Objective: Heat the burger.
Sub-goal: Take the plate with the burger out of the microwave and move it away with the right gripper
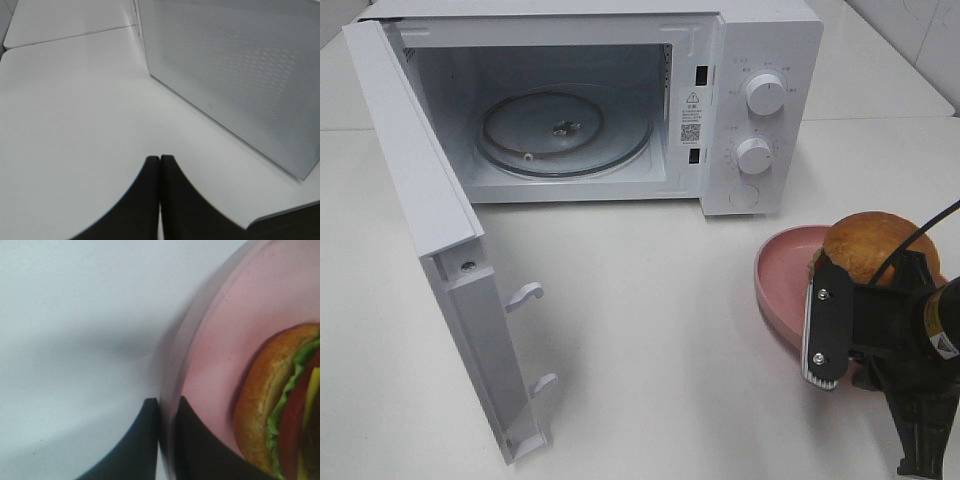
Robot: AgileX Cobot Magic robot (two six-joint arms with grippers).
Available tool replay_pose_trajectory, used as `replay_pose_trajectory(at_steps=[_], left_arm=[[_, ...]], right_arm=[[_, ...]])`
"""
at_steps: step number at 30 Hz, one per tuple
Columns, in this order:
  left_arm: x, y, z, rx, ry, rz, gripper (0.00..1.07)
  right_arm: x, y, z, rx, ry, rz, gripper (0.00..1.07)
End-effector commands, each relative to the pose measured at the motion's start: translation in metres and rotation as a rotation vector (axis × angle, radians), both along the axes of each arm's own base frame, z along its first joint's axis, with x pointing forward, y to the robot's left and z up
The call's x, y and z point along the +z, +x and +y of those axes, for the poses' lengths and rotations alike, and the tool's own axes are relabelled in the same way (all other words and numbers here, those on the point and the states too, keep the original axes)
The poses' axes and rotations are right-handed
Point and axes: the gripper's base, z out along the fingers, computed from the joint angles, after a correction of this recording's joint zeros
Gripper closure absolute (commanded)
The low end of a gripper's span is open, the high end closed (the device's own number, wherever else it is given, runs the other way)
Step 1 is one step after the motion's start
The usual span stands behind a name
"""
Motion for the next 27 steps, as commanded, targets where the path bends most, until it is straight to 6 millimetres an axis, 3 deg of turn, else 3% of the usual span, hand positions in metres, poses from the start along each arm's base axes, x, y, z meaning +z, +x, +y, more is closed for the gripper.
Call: replay_pose_trajectory(at_steps=[1, 9, 20, 27], left_arm=[[0.0, -0.002, 0.0, 0.003, -0.01, -0.03, 1.06], [0.0, -0.002, 0.0, 0.003, -0.01, -0.03, 1.06], [0.0, -0.002, 0.0, 0.003, -0.01, -0.03, 1.06], [0.0, -0.002, 0.0, 0.003, -0.01, -0.03, 1.06]], right_arm=[[0.004, 0.01, -0.012, -0.085, 0.041, -0.039, 1.07], [0.0, 0.035, -0.03, -0.283, 0.037, -0.015, 1.07], [-0.015, 0.066, -0.022, -0.479, 0.046, 0.033, 1.06], [-0.012, 0.071, -0.02, -0.564, 0.085, 0.013, 0.99]])
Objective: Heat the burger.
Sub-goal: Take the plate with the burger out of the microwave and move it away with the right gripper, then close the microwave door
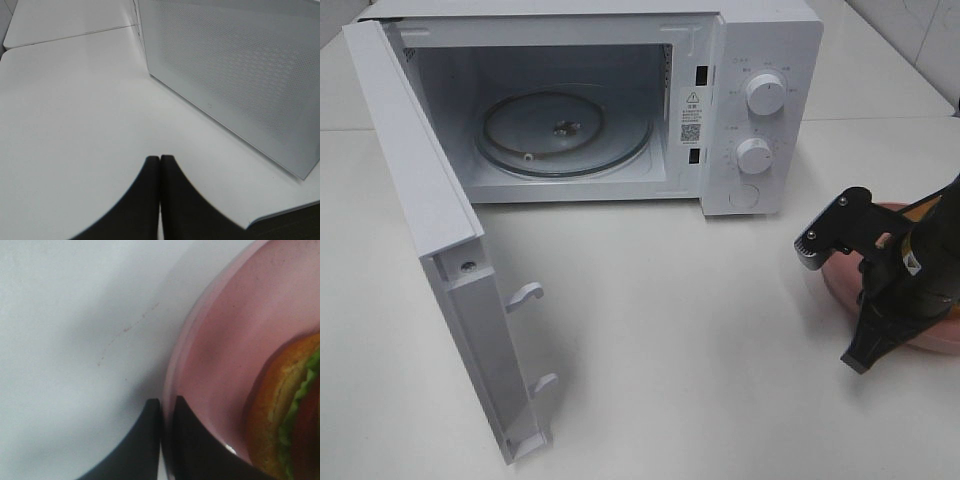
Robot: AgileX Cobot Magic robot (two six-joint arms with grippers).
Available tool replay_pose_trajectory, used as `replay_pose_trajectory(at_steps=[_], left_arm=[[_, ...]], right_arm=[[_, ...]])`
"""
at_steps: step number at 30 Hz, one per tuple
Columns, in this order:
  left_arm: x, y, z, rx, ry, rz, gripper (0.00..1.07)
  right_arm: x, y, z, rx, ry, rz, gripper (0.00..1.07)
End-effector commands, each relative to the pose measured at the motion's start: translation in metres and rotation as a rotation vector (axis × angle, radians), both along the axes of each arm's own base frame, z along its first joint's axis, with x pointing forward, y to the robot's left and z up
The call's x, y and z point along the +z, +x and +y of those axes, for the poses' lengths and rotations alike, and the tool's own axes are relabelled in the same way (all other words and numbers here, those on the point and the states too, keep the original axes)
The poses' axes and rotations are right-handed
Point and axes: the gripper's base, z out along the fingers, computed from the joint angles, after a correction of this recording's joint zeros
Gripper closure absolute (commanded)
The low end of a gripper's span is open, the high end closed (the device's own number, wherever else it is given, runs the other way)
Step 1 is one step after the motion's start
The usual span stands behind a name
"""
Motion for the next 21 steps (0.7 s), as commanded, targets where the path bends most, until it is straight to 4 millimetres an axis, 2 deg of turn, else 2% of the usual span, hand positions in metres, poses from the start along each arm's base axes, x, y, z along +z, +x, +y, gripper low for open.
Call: replay_pose_trajectory(at_steps=[1, 2, 4, 7, 9, 12, 21], left_arm=[[0.0, -0.002, 0.0, 0.003, -0.01, -0.03, 1.06], [0.0, -0.002, 0.0, 0.003, -0.01, -0.03, 1.06], [0.0, -0.002, 0.0, 0.003, -0.01, -0.03, 1.06], [0.0, -0.002, 0.0, 0.003, -0.01, -0.03, 1.06], [0.0, -0.002, 0.0, 0.003, -0.01, -0.03, 1.06], [0.0, -0.002, 0.0, 0.003, -0.01, -0.03, 1.06], [0.0, -0.002, 0.0, 0.003, -0.01, -0.03, 1.06]], right_arm=[[0.002, 0.001, -0.001, -0.028, 0.001, -0.003, 0.94], [0.002, 0.001, -0.001, -0.028, 0.001, -0.003, 0.94], [0.002, 0.0, -0.001, -0.046, 0.003, 0.007, 0.8], [0.002, 0.0, -0.001, -0.054, 0.008, 0.008, 0.77], [0.007, -0.001, 0.0, -0.08, 0.032, -0.005, 0.66], [0.009, -0.001, 0.0, -0.088, 0.041, -0.011, 0.65], [0.039, -0.007, 0.005, -0.241, 0.188, -0.084, 0.62]])
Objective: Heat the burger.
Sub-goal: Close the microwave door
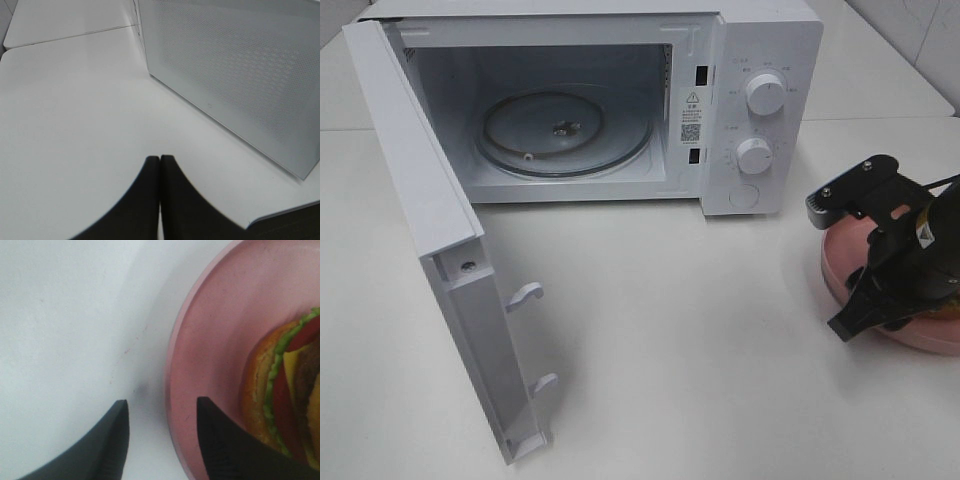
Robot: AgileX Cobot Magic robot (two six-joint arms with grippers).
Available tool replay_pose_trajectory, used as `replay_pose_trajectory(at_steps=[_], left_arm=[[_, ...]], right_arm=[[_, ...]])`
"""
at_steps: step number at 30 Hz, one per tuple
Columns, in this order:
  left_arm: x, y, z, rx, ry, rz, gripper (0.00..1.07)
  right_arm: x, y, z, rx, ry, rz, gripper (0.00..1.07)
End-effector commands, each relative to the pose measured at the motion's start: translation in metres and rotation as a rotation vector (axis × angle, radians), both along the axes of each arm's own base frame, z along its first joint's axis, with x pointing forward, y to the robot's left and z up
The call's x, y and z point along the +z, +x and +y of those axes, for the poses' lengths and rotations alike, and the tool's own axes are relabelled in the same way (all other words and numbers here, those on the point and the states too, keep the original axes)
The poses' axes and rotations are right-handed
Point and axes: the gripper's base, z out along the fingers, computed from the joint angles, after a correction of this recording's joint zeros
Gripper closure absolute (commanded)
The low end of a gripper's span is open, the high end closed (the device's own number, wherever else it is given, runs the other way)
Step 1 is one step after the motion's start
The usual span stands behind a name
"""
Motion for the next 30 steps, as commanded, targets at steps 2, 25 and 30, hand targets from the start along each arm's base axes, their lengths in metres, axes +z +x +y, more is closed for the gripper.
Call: replay_pose_trajectory(at_steps=[2, 25, 30], left_arm=[[0.0, -0.002, 0.0, 0.003, -0.01, -0.03, 1.06], [0.0, -0.002, 0.0, 0.003, -0.01, -0.03, 1.06], [0.0, -0.002, 0.0, 0.003, -0.01, -0.03, 1.06]], right_arm=[[0.022, -0.002, 0.003, -0.151, 0.118, -0.042, 0.59], [0.112, 0.01, -0.014, -0.504, 0.208, 0.094, 0.38], [0.113, 0.005, -0.036, -0.597, 0.179, 0.149, 0.38]])
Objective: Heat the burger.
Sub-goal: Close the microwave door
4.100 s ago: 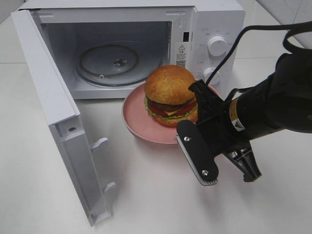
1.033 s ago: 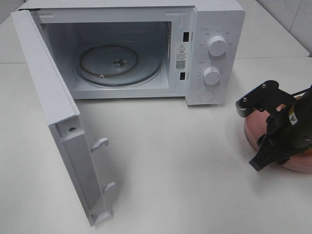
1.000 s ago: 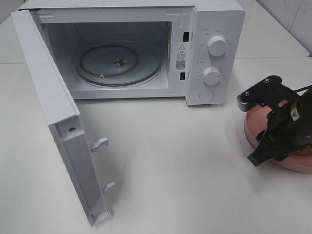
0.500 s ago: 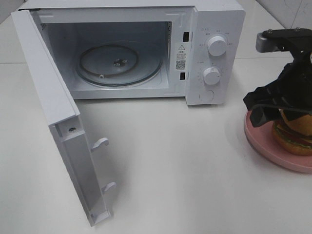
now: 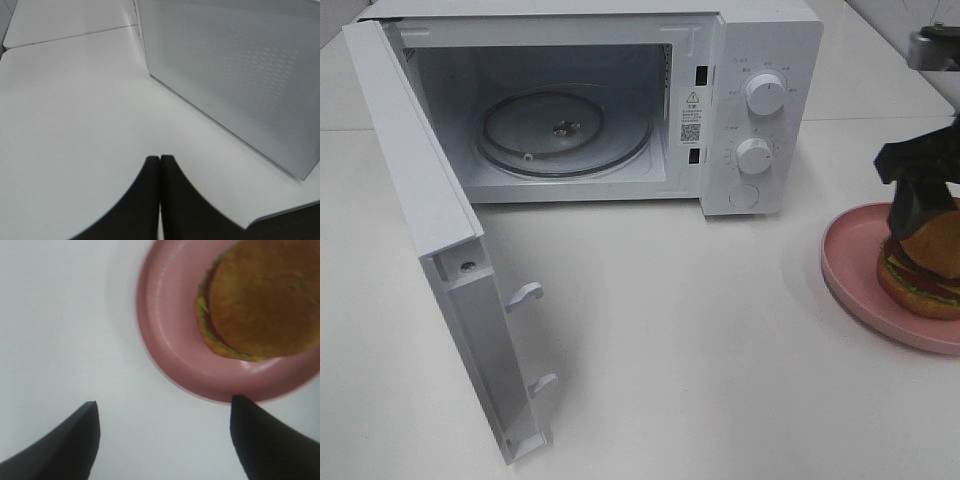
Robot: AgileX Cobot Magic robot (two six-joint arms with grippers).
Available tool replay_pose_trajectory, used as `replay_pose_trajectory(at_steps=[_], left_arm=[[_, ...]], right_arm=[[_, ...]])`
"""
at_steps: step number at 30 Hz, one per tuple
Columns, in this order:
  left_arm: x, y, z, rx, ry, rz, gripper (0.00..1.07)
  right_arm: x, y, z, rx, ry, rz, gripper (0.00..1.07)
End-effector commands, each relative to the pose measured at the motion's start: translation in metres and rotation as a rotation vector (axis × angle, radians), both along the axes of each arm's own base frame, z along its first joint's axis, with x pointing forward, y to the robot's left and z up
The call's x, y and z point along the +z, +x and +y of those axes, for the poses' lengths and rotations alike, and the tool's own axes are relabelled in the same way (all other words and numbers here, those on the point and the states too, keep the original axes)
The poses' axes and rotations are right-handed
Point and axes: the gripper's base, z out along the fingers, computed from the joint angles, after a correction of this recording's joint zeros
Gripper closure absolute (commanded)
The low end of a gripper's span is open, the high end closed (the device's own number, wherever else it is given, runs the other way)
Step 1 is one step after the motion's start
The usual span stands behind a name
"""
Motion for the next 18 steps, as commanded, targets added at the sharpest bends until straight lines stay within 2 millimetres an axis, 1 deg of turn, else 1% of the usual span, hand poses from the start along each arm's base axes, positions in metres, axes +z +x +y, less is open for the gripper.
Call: replay_pose_trajectory(at_steps=[1, 3, 4, 5, 6, 8, 9, 10, 11, 12, 14, 15, 16, 17, 18], left_arm=[[0.0, -0.002, 0.0, 0.003, -0.01, -0.03, 1.06], [0.0, -0.002, 0.0, 0.003, -0.01, -0.03, 1.06], [0.0, -0.002, 0.0, 0.003, -0.01, -0.03, 1.06], [0.0, -0.002, 0.0, 0.003, -0.01, -0.03, 1.06], [0.0, -0.002, 0.0, 0.003, -0.01, -0.03, 1.06], [0.0, -0.002, 0.0, 0.003, -0.01, -0.03, 1.06], [0.0, -0.002, 0.0, 0.003, -0.01, -0.03, 1.06], [0.0, -0.002, 0.0, 0.003, -0.01, -0.03, 1.06], [0.0, -0.002, 0.0, 0.003, -0.01, -0.03, 1.06], [0.0, -0.002, 0.0, 0.003, -0.01, -0.03, 1.06], [0.0, -0.002, 0.0, 0.003, -0.01, -0.03, 1.06], [0.0, -0.002, 0.0, 0.003, -0.01, -0.03, 1.06], [0.0, -0.002, 0.0, 0.003, -0.01, -0.03, 1.06], [0.0, -0.002, 0.0, 0.003, -0.01, -0.03, 1.06], [0.0, -0.002, 0.0, 0.003, -0.01, -0.03, 1.06]], right_arm=[[0.004, -0.005, -0.009, -0.046, -0.002, 0.036, 0.38], [0.009, -0.013, -0.012, -0.07, -0.002, 0.064, 0.38], [0.009, -0.013, -0.012, -0.07, -0.002, 0.064, 0.38], [0.014, -0.019, -0.013, -0.09, 0.001, 0.064, 0.37], [0.014, -0.019, -0.013, -0.09, 0.001, 0.064, 0.37], [0.023, -0.031, -0.014, -0.102, 0.01, 0.023, 0.37], [0.023, -0.031, -0.014, -0.102, 0.01, 0.023, 0.37], [0.029, -0.043, -0.016, -0.102, 0.015, -0.008, 0.37], [0.031, -0.049, -0.016, -0.102, 0.016, -0.019, 0.37], [0.031, -0.049, -0.016, -0.102, 0.016, -0.019, 0.37], [0.036, -0.077, -0.021, -0.1, 0.015, -0.074, 0.37], [0.036, -0.077, -0.021, -0.1, 0.015, -0.074, 0.37], [0.037, -0.085, -0.021, -0.1, 0.016, -0.083, 0.37], [0.037, -0.085, -0.021, -0.1, 0.016, -0.083, 0.37], [0.036, -0.102, -0.023, -0.101, 0.02, -0.094, 0.38]])
